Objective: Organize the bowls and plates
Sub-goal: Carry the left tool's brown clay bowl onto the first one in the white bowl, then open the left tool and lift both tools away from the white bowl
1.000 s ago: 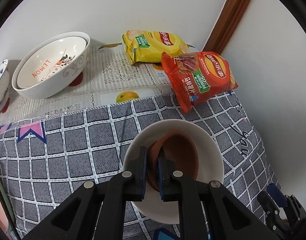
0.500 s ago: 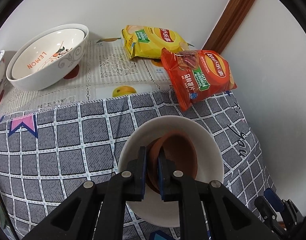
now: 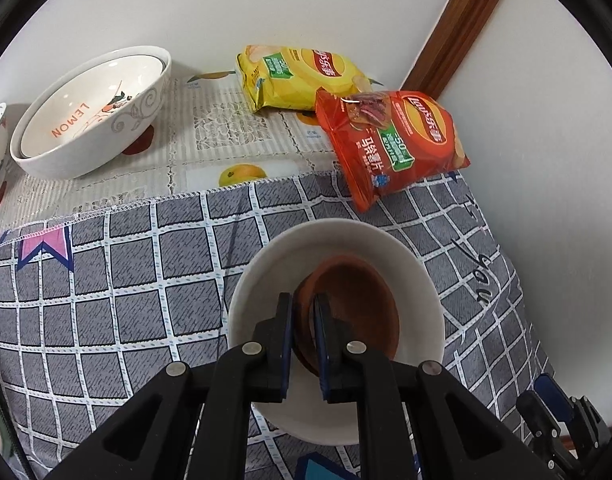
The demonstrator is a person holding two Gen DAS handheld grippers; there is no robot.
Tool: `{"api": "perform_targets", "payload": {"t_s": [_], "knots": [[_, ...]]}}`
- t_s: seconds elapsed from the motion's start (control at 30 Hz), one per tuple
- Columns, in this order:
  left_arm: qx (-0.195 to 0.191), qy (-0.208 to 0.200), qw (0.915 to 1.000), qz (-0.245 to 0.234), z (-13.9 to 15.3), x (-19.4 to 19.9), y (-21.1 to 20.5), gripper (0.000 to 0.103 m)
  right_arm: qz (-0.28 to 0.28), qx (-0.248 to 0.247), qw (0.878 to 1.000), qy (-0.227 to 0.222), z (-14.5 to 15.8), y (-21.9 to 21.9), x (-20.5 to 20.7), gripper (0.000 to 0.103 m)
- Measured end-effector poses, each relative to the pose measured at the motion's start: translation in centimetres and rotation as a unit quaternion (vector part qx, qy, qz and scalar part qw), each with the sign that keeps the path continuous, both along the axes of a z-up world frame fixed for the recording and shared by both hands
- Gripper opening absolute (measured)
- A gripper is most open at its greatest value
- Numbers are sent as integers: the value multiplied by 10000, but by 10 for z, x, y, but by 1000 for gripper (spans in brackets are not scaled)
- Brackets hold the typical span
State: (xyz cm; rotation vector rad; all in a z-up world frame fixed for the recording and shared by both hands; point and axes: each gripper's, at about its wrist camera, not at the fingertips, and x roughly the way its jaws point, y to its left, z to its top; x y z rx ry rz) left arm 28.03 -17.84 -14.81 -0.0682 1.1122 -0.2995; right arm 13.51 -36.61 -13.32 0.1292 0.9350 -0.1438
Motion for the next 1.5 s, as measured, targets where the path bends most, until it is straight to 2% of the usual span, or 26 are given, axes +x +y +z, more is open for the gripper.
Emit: {"api": "perform_targets", "payload": {"t_s": [0.17, 0.3, 0.4, 0.5, 0.67, 0.8, 0.93, 1.0, 1.13, 1.33, 1.5], "knots": [[224, -134, 9996, -48, 9, -9, 0, 20, 34, 41, 10000, -7, 3, 6, 0, 33], [336, -236, 9991, -79, 21, -18, 4, 21, 2, 31, 10000, -14, 6, 12, -2, 40], [400, -330, 9986, -48, 30, -26, 10, 27, -48, -9, 10000, 17, 8, 17, -4, 44], [451, -436, 9980, -13, 41, -39, 16, 33, -120, 23, 9998, 126, 10, 23, -9, 51], [516, -556, 9971, -39, 57, -66, 30, 39, -363, -101, 9986, 366, 17, 34, -19, 51], [592, -672, 9959, -95, 69, -89, 41, 43, -568, -223, 9974, 386, 29, 45, -37, 54], [738, -825, 9938, -134, 81, -113, 54, 48, -636, -183, 9977, 129, 45, 57, -60, 55], [746, -902, 9930, -169, 87, -122, 60, 52, -621, 12, 9981, -58, 53, 60, -70, 55], [762, -1039, 9915, -203, 98, -140, 73, 53, -585, 385, 9973, -229, 62, 68, -86, 55], [723, -1183, 9902, -177, 108, -154, 86, 53, -589, 104, 9976, -360, 71, 82, -105, 55], [708, -1400, 9873, -235, 118, -166, 87, 53, -464, 608, 9947, -689, 74, 77, -118, 55]]}}
